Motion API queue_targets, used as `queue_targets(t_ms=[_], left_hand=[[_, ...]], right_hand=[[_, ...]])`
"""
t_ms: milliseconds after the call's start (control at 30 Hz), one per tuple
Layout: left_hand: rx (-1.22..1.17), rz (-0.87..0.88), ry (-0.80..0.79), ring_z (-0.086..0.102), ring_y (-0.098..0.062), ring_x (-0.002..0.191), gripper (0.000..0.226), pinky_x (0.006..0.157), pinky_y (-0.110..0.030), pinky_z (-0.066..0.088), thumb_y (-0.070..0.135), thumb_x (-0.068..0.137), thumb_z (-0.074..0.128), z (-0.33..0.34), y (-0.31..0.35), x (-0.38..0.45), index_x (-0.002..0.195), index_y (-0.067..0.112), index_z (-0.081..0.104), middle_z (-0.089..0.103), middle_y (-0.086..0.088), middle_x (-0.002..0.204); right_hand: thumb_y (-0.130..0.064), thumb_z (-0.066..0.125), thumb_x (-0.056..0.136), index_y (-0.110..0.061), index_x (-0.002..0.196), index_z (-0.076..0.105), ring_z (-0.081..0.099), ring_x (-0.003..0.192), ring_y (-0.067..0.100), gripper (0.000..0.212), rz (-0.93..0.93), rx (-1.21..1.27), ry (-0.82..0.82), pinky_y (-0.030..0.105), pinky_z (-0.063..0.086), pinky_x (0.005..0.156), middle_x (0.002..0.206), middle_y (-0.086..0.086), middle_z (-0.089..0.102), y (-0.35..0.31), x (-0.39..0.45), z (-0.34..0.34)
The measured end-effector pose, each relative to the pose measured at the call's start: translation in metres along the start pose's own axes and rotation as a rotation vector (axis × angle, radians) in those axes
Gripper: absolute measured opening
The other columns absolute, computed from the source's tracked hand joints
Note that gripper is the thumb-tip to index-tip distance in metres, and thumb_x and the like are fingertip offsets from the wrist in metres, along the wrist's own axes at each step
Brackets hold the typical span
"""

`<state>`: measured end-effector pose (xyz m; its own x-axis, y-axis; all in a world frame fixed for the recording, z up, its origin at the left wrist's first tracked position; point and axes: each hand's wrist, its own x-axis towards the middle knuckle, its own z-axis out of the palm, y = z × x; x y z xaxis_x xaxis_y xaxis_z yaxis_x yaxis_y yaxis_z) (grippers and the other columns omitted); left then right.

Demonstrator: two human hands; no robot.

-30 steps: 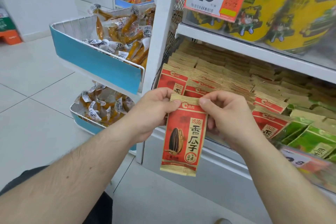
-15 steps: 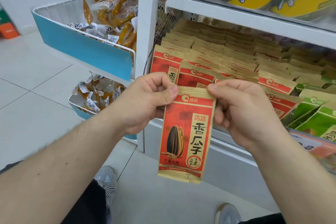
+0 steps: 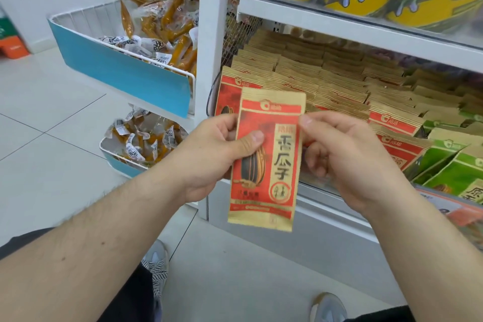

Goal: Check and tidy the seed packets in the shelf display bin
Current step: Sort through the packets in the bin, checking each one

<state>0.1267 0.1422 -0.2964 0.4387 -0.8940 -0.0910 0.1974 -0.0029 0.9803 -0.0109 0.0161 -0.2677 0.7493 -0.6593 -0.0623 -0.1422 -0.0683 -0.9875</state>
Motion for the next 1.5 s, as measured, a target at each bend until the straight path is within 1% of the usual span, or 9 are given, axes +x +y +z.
queue_targets(t_ms=[133,500,800,900,1033,1167,1267,1400,1500], left_hand=[[-0.122,-0.024,0.039,0.073,-0.028,0.089,0.052,0.077,-0.046,0.06,0.031,0.076,0.062,-0.004,0.005,0.0,0.123,0.01,0.057,0.074,-0.01,0.107],[-0.084,0.044,-0.181,0.07,-0.03,0.099,0.066,0.072,-0.04,0.06,0.001,0.074,0.077,-0.02,0.004,0.0,0.132,0.013,0.048,0.068,-0.014,0.12],[-0.114,0.116,-0.242,0.064,-0.037,0.11,0.077,0.081,-0.044,0.058,0.022,0.066,0.085,-0.026,0.004,0.0,0.132,0.013,0.048,0.063,-0.02,0.126],[0.028,0.045,-0.09,0.071,-0.028,0.099,0.057,0.077,-0.043,0.059,0.016,0.072,0.079,-0.02,0.01,-0.002,0.124,0.017,0.055,0.072,-0.009,0.113],[0.194,-0.022,0.086,0.072,-0.015,0.093,0.057,0.086,-0.052,0.056,0.046,0.071,0.078,-0.012,0.008,-0.002,0.119,0.023,0.058,0.074,0.007,0.101],[0.006,-0.039,-0.089,0.071,-0.02,0.095,0.038,0.078,-0.044,0.058,0.036,0.08,0.064,0.003,0.004,-0.008,0.114,0.022,0.064,0.073,-0.001,0.106],[-0.069,-0.147,-0.065,0.069,-0.027,0.096,0.037,0.086,-0.054,0.055,0.011,0.075,0.069,-0.005,-0.002,-0.002,0.111,0.018,0.067,0.072,-0.01,0.111],[-0.08,-0.247,-0.259,0.071,-0.024,0.096,0.038,0.082,-0.043,0.059,0.008,0.074,0.06,-0.017,-0.002,-0.002,0.11,0.018,0.066,0.074,-0.005,0.108],[0.033,-0.279,-0.384,0.068,-0.027,0.105,0.041,0.091,-0.045,0.055,0.009,0.075,0.061,-0.017,-0.005,-0.005,0.115,0.018,0.064,0.071,-0.008,0.116]], right_hand=[[-0.03,0.069,0.074,-0.004,0.083,0.066,0.055,0.051,0.014,0.027,0.101,-0.113,-0.276,0.024,0.039,0.047,0.066,0.007,0.069,0.004,-0.005,0.003],[-0.035,0.062,0.075,-0.011,0.098,0.064,0.068,0.056,0.025,0.034,0.014,-0.044,-0.29,0.029,0.055,0.047,0.075,0.013,0.074,-0.002,-0.012,0.003],[-0.032,0.062,0.077,-0.02,0.1,0.064,0.071,0.062,0.027,0.026,-0.157,-0.096,-0.263,0.033,0.057,0.051,0.075,0.007,0.075,-0.006,-0.018,0.006],[-0.036,0.073,0.083,-0.025,0.098,0.068,0.07,0.062,0.02,0.019,-0.2,-0.172,-0.114,0.037,0.055,0.054,0.076,0.001,0.075,0.003,-0.017,0.01],[-0.04,0.072,0.075,-0.019,0.084,0.068,0.055,0.062,0.011,0.023,-0.601,-0.764,0.388,0.031,0.046,0.061,0.071,-0.006,0.065,0.018,-0.016,0.025],[-0.047,0.065,0.074,-0.017,0.087,0.06,0.055,0.079,0.016,0.032,-0.69,-0.892,0.316,0.036,0.05,0.06,0.085,-0.005,0.059,0.031,-0.021,0.045],[-0.047,0.065,0.07,-0.023,0.088,0.062,0.055,0.072,0.012,0.031,-0.594,-0.817,0.226,0.03,0.051,0.062,0.092,-0.009,0.054,0.036,-0.026,0.053],[-0.043,0.068,0.068,-0.032,0.091,0.059,0.052,0.071,0.009,0.027,-0.356,-0.485,0.336,0.028,0.046,0.071,0.095,-0.014,0.057,0.023,-0.013,0.038],[-0.038,0.07,0.082,-0.015,0.097,0.068,0.06,0.066,0.006,0.028,-0.147,-0.123,0.145,0.024,0.047,0.062,0.08,-0.007,0.068,0.013,-0.005,0.024]])
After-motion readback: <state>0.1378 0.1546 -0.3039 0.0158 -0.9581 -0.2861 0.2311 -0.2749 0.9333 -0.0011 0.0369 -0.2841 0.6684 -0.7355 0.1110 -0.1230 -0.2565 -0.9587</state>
